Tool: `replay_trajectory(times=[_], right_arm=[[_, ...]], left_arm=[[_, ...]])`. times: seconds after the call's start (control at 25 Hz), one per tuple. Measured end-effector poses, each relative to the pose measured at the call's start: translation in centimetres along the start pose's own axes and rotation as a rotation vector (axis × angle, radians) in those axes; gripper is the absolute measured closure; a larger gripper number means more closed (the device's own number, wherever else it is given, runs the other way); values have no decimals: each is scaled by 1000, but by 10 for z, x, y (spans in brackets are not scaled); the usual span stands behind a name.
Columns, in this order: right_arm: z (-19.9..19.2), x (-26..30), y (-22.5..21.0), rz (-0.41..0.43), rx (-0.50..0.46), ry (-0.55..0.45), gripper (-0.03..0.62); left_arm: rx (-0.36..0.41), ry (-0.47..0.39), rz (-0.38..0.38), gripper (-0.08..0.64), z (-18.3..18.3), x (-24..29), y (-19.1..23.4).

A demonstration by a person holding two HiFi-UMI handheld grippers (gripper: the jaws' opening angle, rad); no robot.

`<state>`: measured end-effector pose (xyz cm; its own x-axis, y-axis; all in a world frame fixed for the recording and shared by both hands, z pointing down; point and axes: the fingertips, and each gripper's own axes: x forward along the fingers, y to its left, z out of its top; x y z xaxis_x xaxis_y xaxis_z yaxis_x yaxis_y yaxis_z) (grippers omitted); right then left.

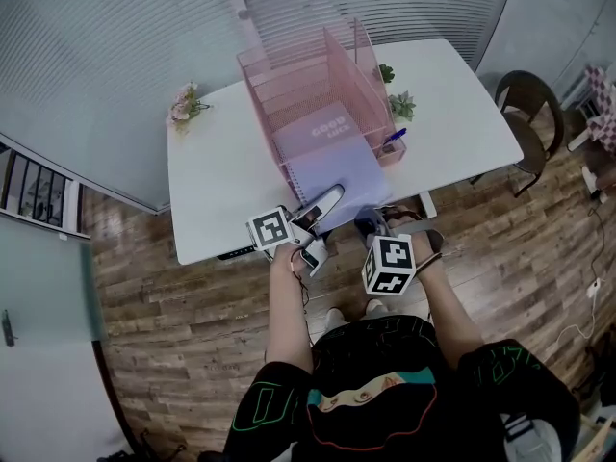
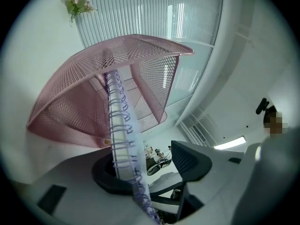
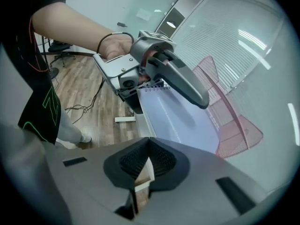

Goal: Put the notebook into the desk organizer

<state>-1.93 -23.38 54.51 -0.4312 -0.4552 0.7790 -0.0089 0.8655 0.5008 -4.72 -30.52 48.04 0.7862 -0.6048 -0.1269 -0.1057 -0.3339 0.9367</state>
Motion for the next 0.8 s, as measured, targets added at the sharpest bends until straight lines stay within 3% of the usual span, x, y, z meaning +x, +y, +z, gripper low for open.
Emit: replay_trajectory(times=[0.2, 0.4, 0.64, 0.68, 0.8], right_arm=[[7, 4, 20, 34, -25, 8, 589], [7, 9, 3, -89, 11, 23, 589], [19, 9, -10, -173, 20, -22, 589], [20, 8, -11, -175, 16, -25, 589], [23, 8, -14, -177, 8, -34, 589]], left_arm=[[-21, -16, -46, 322, 6, 1, -6], [-32, -54, -60, 267, 9, -5, -7], [7, -87, -4, 209, 4, -24, -3], [44, -88, 28, 209, 3, -29, -1], [292, -51, 139, 213, 4, -44, -2]])
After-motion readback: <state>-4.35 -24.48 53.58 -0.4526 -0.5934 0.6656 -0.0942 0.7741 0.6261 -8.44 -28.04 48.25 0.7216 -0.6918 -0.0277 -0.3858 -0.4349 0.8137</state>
